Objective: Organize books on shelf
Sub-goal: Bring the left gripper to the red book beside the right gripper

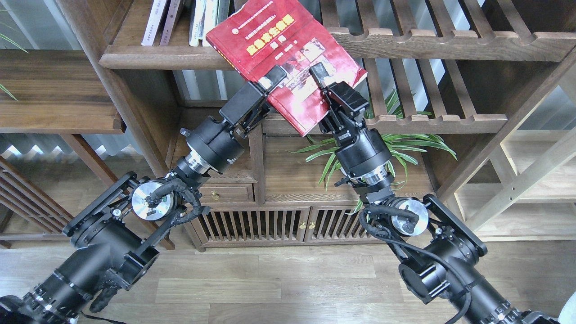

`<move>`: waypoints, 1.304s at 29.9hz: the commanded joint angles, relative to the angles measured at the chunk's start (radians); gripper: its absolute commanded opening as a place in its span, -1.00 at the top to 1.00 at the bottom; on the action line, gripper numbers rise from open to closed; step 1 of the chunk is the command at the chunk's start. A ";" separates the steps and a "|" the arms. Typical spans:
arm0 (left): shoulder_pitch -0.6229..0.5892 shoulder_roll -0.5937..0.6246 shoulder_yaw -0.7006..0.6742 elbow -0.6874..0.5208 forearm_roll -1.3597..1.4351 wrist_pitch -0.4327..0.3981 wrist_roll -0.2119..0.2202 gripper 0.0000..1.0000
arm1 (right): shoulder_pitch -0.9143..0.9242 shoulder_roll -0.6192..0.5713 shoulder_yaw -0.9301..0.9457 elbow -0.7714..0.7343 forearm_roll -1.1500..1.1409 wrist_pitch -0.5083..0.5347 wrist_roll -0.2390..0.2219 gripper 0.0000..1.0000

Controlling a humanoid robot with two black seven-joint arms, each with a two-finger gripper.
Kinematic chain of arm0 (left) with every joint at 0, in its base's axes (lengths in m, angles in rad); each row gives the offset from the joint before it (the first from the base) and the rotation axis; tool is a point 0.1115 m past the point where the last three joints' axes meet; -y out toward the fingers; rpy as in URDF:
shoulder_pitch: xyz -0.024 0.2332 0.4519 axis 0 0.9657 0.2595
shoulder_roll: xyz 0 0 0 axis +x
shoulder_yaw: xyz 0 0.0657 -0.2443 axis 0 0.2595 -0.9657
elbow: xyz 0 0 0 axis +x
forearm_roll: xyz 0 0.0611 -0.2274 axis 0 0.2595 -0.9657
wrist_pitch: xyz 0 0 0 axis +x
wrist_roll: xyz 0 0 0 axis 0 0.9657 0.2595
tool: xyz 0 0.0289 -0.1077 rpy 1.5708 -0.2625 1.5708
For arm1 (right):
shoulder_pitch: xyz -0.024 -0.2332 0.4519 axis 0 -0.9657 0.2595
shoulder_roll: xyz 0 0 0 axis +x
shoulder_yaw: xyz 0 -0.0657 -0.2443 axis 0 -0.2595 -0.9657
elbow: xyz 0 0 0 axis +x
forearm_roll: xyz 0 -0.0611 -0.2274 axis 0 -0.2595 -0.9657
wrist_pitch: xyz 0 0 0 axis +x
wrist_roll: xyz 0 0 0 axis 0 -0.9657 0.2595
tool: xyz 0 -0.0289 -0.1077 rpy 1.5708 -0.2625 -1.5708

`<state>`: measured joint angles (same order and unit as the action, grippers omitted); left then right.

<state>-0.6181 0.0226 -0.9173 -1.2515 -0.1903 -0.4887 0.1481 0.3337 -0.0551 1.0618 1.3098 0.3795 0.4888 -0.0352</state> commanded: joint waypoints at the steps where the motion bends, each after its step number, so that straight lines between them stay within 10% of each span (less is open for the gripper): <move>1: 0.000 0.003 -0.006 0.000 0.000 0.000 0.001 -0.96 | -0.001 0.000 0.000 -0.003 -0.001 0.000 0.000 0.91; 24: -0.028 0.007 -0.035 0.007 0.006 0.000 -0.001 -0.93 | -0.001 0.000 -0.022 -0.004 -0.002 0.000 -0.002 0.91; 39: -0.026 0.008 -0.035 0.014 0.011 0.000 -0.005 -0.51 | 0.001 0.001 -0.022 -0.004 -0.008 0.000 -0.002 0.91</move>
<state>-0.6447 0.0307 -0.9555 -1.2388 -0.1802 -0.4887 0.1428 0.3338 -0.0537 1.0391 1.3054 0.3730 0.4888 -0.0378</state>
